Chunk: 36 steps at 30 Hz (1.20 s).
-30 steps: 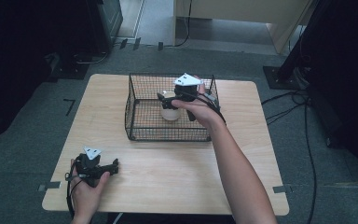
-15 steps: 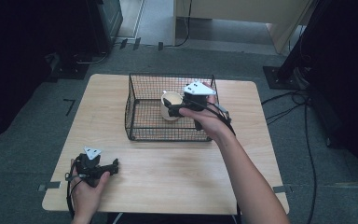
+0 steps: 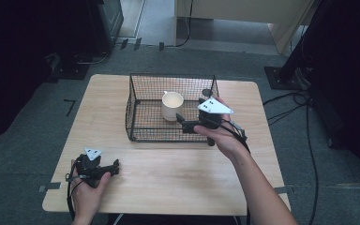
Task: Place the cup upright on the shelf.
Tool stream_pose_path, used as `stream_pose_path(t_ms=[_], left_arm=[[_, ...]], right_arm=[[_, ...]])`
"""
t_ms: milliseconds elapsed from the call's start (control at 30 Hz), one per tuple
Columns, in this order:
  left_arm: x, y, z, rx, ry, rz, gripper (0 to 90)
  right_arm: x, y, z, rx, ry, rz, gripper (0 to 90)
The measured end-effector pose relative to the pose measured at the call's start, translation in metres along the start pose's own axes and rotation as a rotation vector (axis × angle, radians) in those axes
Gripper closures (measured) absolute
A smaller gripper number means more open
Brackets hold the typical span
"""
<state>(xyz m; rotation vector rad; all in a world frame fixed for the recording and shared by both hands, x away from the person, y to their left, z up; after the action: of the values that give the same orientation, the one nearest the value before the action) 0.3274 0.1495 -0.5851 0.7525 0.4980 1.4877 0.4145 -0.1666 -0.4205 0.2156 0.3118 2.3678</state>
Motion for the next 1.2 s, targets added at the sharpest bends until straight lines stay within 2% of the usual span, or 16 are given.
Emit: stream_pose_path(t_ms=[200,333,700,933,1200], left_arm=[[0.000,0.000,0.000,0.000,0.001,0.000,0.0],[0.000,0.000,0.000,0.001,0.000,0.000,0.0],[0.000,0.000,0.000,0.002,-0.001,0.000,0.0],[0.000,0.000,0.000,0.001,0.000,0.000,0.0],[0.000,0.000,0.000,0.001,0.000,0.000,0.0]], right_arm=[[0.008,0.020,-0.017,0.002,-0.002,0.003,0.0],[0.008,0.033,-0.029,0.002,-0.007,-0.003,0.0],[0.000,0.065,-0.060,-0.005,-0.048,-0.040,0.0],[-0.006,0.081,-0.077,0.012,-0.051,-0.065,0.0],[-0.017,0.098,-0.097,0.027,-0.080,-0.103,0.0]])
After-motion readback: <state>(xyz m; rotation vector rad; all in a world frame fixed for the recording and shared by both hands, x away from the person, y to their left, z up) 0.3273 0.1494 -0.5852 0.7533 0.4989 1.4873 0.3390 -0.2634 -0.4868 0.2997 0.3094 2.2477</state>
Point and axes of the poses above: each handheld gripper's, and its own axes: y roughly backward along the jaws, z roughly out of its top, x roughly to its left, the point moved 9 cm from there along -y, roughly forward along the jaws, and after that the axes turned 11 degrees about z, right-handed, at the moved point
